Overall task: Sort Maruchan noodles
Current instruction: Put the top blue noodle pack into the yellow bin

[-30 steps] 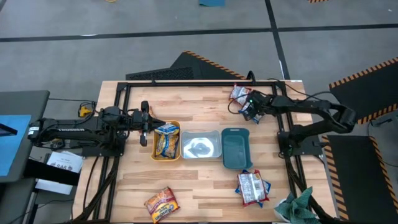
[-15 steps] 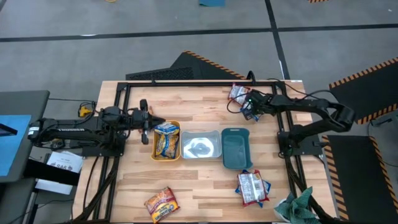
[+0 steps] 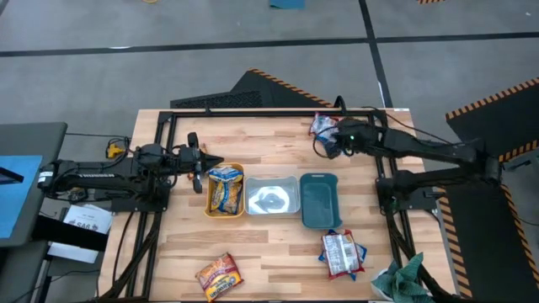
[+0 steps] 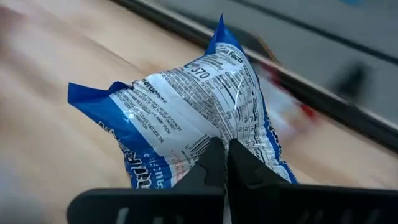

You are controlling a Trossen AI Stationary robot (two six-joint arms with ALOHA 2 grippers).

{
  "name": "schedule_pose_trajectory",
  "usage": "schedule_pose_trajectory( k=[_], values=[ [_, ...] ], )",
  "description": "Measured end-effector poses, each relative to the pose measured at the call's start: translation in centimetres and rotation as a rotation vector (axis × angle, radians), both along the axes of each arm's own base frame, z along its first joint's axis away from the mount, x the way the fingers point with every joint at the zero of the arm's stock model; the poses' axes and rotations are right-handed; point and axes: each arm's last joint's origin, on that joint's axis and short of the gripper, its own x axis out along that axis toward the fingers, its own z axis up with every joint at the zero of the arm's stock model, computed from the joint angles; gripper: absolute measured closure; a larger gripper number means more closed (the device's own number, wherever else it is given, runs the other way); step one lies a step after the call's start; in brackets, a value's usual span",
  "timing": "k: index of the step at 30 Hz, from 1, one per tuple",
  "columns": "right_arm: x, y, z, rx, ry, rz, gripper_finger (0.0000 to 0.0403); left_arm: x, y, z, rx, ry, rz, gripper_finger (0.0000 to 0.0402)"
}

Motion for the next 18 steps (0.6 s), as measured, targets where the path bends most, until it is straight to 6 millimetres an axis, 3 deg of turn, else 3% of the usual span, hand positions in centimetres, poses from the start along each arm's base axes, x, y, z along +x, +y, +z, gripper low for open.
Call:
schedule_pose_trajectory(
  k=[6, 15, 18],
  values=[
    [4.1, 3.7, 1.5, -0.064, -0.263, 0.269, 0.0394, 0.0, 0.0, 0.0, -0.004, -0.003, 0.016, 0.0402],
    [12.5, 9.9, -1.3, -0.174, -0.52, 0.731, 0.0394, -0.1, 0.2, 0.6, -0.002, -0.063, 0.057, 0.0402],
    [15.3, 11.4, -2.3, -0.207, -0.538, 0.804, 0.0394, -0.1, 0.2, 0.6, 0.003, -0.065, 0.088, 0.0402]
  ],
)
